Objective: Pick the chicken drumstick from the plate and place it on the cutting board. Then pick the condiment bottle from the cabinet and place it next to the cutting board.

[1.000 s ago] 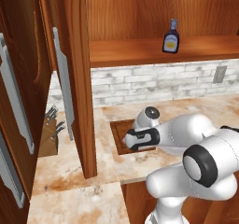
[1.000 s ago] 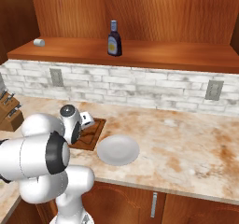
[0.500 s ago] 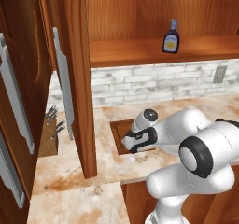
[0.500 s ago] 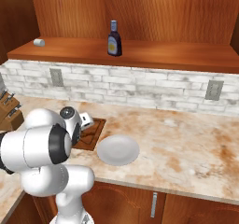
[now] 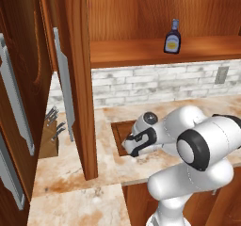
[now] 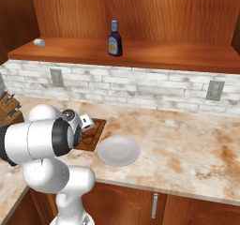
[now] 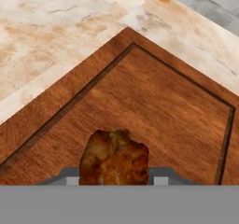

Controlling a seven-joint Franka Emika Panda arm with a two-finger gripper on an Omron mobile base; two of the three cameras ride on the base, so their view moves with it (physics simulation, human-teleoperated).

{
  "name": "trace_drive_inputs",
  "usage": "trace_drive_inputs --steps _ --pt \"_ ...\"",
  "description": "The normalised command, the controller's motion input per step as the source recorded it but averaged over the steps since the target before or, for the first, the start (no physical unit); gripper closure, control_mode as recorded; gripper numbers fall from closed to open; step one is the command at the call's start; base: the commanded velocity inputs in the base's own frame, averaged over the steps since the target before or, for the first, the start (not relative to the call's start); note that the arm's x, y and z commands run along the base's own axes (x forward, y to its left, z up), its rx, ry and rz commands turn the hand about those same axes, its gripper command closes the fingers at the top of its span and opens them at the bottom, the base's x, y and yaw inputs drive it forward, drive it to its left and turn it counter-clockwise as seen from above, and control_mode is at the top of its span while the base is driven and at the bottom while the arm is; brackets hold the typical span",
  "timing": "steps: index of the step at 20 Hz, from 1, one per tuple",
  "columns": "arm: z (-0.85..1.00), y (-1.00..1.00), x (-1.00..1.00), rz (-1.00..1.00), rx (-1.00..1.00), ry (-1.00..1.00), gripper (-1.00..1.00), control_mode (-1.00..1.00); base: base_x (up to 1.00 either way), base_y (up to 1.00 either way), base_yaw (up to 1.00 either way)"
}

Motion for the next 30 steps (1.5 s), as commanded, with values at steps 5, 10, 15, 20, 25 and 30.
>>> trace_drive_inputs --steps 5,10,15,20,25,30 --pt "-0.12 0.0 0.02 0.0 0.0 -0.01 1.0 -1.0 0.0 0.0 0.0" --pt "-0.11 0.0 0.01 0.0 0.0 -0.01 1.0 -1.0 0.0 0.0 0.0" --pt "-0.12 0.01 0.04 0.0 0.0 -0.01 -1.0 -1.0 0.0 0.0 0.0" --pt "-0.04 0.0 0.01 0.0 0.0 -0.03 -1.0 -1.0 0.0 0.0 0.0" --pt "0.11 0.0 0.0 0.0 0.01 -0.06 -1.0 -1.0 0.0 0.0 0.0" --pt "0.13 0.0 -0.03 0.0 0.01 -0.08 -1.0 -1.0 0.0 0.0 0.0"
